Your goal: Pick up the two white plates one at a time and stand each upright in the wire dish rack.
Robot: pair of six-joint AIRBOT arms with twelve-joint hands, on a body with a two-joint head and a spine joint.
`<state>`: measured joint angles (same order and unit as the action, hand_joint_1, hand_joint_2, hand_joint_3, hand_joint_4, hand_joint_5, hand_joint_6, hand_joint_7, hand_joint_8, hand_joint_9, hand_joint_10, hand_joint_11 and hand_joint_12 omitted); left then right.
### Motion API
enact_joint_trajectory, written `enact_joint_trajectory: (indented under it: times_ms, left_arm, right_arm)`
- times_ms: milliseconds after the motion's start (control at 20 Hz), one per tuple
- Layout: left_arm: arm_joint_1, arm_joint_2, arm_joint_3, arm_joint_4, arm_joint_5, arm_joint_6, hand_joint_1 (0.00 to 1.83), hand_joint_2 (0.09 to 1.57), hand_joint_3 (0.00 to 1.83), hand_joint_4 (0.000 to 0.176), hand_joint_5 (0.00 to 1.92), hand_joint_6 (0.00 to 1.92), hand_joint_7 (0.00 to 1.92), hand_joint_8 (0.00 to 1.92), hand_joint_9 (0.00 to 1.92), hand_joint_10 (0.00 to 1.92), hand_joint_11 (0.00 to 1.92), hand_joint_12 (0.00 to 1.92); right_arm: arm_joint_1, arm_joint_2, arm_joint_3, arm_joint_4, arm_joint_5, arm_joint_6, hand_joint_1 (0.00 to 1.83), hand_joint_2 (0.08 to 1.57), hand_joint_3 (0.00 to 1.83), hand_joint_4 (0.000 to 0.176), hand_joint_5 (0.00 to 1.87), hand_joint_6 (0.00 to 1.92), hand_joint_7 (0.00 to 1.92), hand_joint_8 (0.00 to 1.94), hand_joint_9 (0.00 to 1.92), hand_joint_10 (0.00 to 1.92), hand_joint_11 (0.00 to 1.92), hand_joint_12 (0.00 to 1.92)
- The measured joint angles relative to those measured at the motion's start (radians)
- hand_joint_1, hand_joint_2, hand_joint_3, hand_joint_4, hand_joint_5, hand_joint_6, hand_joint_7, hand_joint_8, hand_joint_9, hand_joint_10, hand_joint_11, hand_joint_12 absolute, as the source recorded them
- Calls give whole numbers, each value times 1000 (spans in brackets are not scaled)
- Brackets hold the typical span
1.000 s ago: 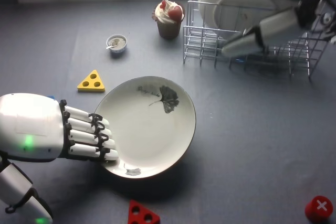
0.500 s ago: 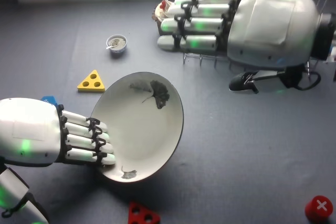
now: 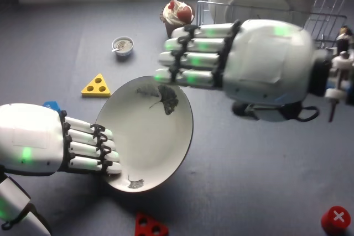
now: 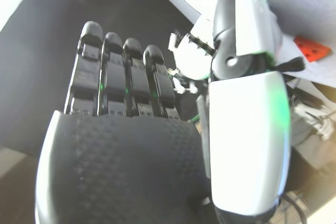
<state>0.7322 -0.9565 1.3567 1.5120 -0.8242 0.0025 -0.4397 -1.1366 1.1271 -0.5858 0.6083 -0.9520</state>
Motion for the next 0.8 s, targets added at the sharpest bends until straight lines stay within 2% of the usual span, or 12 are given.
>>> enact_joint_trajectory:
  times_ms: [350,800]
  left_arm:
    - [0,0,2,2,-2,0,13,969,2,0,131,0,160,0,150,0,153,1]
    - [-4,-2,4,6,-3,0,12,967,0,0,150,9,195,12,185,13,174,16]
  right_arm:
    - [-9,-55,-3,104,-17,-17,1161,913,0,0,81,4,56,1,48,1,117,0]
    - [-45,-98,18,113,-36,-31,1222,936,5,0,105,4,56,0,58,0,134,12]
